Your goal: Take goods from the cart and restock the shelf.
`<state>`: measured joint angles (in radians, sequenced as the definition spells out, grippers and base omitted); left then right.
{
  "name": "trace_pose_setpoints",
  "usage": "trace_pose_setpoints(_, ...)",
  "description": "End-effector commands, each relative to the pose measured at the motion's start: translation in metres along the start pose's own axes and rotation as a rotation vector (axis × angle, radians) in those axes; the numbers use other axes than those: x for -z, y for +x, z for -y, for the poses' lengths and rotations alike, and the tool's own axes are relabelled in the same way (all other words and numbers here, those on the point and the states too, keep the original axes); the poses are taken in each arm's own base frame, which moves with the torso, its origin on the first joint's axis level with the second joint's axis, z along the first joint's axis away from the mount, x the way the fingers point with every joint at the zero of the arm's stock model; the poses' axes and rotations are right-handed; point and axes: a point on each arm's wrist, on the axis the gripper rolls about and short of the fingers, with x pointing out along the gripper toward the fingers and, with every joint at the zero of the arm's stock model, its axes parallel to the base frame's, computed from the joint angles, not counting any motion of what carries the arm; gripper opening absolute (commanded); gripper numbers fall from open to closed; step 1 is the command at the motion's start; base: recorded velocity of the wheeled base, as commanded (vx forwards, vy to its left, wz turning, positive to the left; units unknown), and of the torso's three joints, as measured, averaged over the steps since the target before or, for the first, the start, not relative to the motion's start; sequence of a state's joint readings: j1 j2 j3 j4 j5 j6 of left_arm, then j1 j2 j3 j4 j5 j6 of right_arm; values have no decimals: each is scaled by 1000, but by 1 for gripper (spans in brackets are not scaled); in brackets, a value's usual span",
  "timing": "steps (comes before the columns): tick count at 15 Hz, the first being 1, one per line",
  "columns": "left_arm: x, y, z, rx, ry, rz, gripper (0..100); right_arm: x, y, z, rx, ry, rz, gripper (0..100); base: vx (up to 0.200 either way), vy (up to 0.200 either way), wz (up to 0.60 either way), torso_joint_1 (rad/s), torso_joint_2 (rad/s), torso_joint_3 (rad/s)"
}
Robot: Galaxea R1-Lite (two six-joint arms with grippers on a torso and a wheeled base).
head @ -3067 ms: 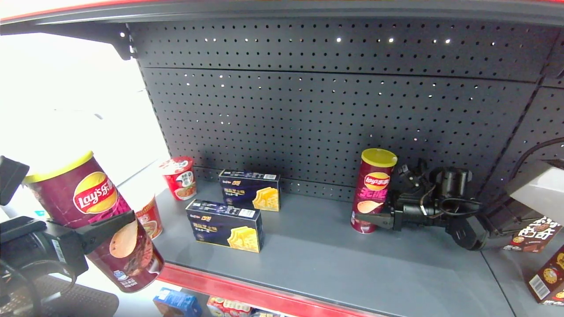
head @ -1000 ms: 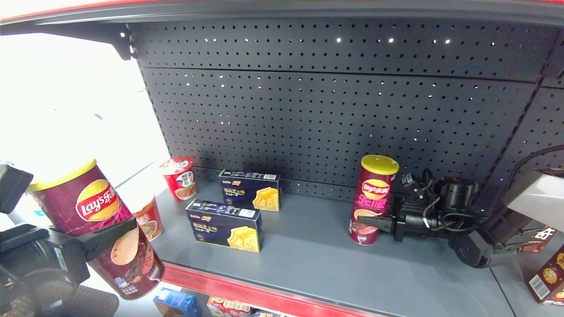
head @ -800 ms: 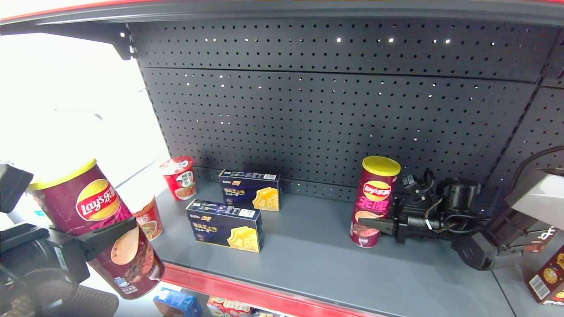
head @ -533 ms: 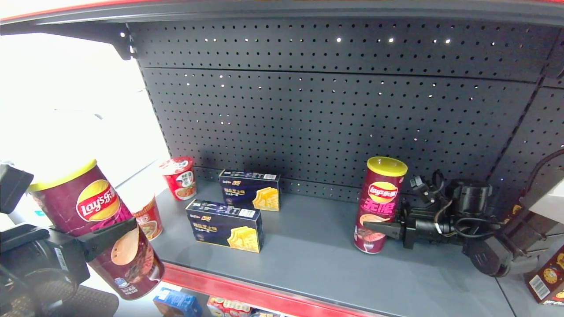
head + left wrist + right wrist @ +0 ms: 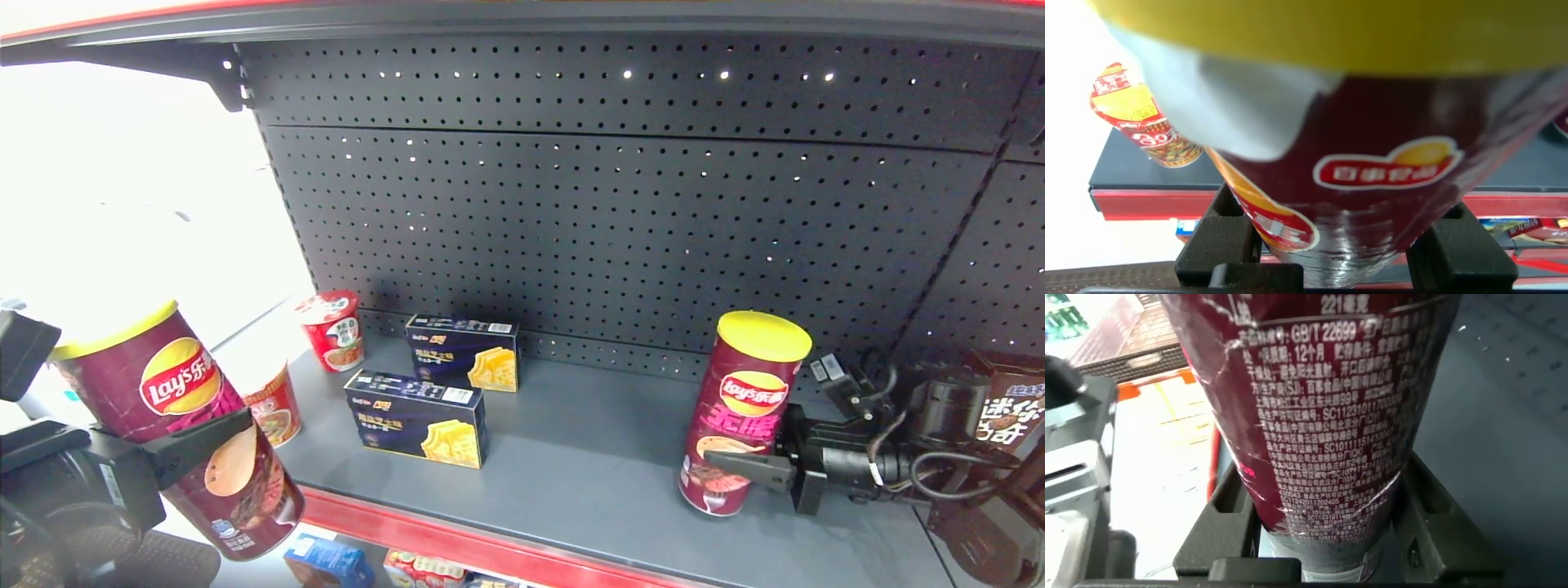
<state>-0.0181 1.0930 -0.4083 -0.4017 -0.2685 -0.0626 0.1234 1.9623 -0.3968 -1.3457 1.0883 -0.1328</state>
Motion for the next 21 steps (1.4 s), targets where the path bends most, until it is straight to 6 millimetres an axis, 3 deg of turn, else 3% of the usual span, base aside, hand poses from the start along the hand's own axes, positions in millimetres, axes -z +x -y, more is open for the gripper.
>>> trace_pose_setpoints(1,-1,-1,0,1,2,7,0,7,-6,-17,-9,10,-7,0,0,0,0,0,0,0)
trace_pose_setpoints(9,5,-12,3,-2,-35,25,0,15,0,-35,-64,32,-24,0,0,0,0,0,0,0)
trace_pose_setpoints(21,5,-11,3,5,-35,22,0,32,4,-22,-52,47,-30,0,0,0,0,0,0,0)
